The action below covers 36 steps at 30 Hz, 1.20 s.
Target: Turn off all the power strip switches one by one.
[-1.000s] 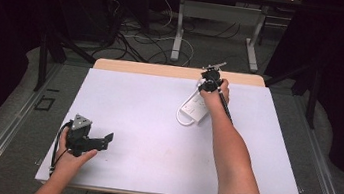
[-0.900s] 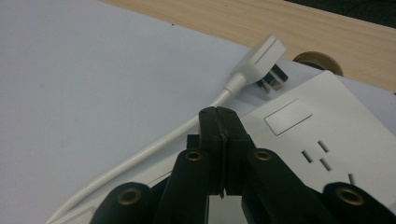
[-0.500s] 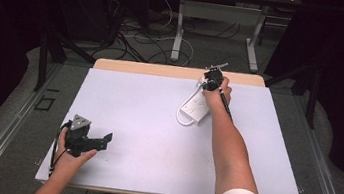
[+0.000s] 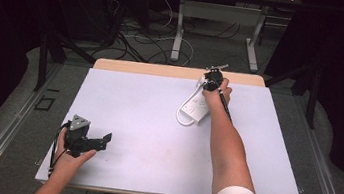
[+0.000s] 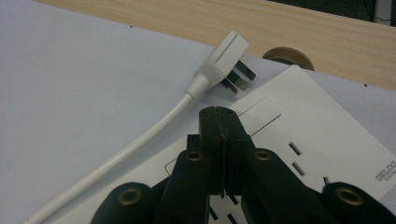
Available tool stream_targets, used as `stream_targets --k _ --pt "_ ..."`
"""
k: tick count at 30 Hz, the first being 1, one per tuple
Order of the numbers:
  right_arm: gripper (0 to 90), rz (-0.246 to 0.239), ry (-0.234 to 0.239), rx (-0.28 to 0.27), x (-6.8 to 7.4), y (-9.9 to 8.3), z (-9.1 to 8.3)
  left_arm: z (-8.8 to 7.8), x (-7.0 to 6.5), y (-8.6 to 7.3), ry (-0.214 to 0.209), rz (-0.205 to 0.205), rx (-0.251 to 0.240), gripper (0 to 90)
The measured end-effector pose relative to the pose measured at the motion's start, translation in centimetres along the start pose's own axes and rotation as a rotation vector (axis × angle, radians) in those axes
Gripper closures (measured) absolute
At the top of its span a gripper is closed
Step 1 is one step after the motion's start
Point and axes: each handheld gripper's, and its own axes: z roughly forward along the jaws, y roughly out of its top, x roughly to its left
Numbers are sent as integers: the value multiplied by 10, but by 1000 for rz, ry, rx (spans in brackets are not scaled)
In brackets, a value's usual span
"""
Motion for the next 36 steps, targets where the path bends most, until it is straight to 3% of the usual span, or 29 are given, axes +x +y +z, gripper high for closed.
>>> stream_targets --k 21,36 --pt "900 1 2 -2 7 -1 2 0 -1 0 -1 2 1 54" --pt "900 11 13 -16 3 -4 3 0 -1 0 0 2 3 54"
